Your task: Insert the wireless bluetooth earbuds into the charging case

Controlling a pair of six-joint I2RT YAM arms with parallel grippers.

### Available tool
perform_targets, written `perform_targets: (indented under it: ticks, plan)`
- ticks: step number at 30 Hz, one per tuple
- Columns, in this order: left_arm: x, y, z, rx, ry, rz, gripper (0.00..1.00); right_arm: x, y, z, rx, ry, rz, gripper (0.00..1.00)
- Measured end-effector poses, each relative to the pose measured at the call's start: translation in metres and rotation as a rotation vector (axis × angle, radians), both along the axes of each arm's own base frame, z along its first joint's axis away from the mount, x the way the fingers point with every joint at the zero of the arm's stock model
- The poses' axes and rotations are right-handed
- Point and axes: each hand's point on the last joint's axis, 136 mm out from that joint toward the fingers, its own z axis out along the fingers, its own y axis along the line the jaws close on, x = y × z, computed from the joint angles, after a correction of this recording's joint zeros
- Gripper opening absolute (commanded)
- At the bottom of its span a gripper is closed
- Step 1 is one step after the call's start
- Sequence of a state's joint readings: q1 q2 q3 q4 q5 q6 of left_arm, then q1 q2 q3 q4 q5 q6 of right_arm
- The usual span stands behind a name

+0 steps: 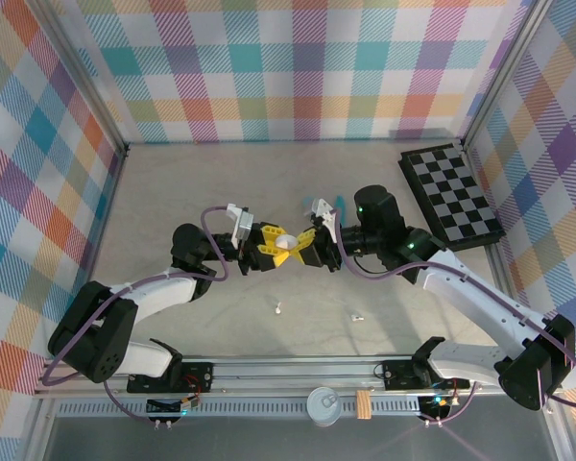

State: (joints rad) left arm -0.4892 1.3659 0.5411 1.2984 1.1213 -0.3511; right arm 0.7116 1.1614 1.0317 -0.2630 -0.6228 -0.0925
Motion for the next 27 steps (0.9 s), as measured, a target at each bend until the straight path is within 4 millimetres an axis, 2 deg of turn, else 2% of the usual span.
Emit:
perform_targets:
  ticks: [8, 12, 16, 23, 27]
  plan:
    - [0.0019, 0.0004, 0.0028, -0.012, -0.009, 0.015, 0.39, 0.0021, -0.0004, 0.0023, 0.021, -0.012, -0.008, 0.02]
    - [0.0029, 0.0004, 0.0032, -0.014, -0.008, 0.021, 0.43, 0.0016, -0.0015, 0.0027, 0.035, -0.012, -0.017, 0.03]
    - [0.0042, 0.0004, 0.0037, -0.017, -0.006, 0.028, 0.43, 0.0012, -0.0022, 0.0044, 0.048, -0.022, -0.019, 0.02]
    - [0.0026, 0.0005, 0.004, -0.015, -0.002, 0.019, 0.14, 0.0063, -0.0045, 0.006, 0.053, -0.032, -0.04, 0.02]
    - [0.0019, 0.0005, 0.0037, -0.013, 0.006, 0.014, 0.09, 0.0068, -0.0048, 0.006, 0.053, -0.033, -0.041, 0.06]
